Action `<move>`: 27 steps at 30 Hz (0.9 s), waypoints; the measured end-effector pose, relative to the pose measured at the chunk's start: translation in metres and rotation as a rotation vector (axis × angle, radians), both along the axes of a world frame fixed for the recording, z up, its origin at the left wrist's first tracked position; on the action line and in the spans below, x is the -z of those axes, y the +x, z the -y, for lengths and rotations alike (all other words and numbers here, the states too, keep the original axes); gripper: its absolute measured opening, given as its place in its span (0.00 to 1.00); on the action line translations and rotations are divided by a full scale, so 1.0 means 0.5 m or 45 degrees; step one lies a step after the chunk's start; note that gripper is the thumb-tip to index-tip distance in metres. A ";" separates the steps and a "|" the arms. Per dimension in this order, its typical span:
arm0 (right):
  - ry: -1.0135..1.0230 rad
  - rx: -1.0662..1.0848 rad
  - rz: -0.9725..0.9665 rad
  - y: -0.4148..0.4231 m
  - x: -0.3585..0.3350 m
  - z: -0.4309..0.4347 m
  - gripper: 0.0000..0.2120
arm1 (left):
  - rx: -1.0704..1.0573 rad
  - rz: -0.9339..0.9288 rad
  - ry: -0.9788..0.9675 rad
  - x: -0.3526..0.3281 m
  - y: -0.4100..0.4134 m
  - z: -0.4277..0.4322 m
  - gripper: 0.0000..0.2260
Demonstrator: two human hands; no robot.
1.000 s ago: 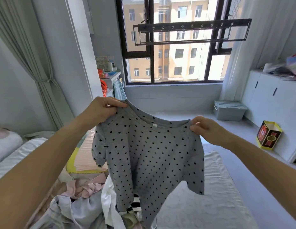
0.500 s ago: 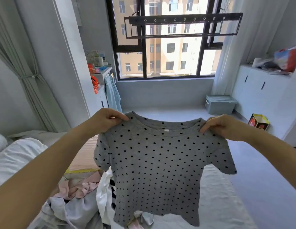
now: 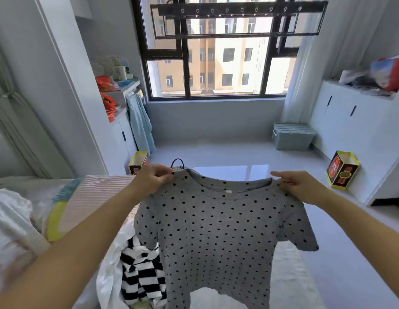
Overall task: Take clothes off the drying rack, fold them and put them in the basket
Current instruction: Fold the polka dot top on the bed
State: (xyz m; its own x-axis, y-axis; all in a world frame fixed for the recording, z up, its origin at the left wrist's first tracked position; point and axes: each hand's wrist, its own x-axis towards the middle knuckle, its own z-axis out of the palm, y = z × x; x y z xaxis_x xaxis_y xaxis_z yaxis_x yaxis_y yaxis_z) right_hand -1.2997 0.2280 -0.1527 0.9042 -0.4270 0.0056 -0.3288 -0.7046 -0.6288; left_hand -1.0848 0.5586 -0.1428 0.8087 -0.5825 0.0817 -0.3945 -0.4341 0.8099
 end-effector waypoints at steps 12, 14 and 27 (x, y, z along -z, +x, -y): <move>0.275 0.107 0.453 0.130 -0.021 0.134 0.10 | -0.457 0.112 -0.319 -0.024 0.071 0.207 0.18; 0.268 0.127 0.450 0.121 0.025 0.125 0.11 | -0.484 0.038 -0.292 0.024 0.048 0.215 0.20; 0.271 -0.028 -0.873 -0.188 0.770 0.001 0.28 | -0.073 -0.536 0.761 0.785 -0.254 0.057 0.23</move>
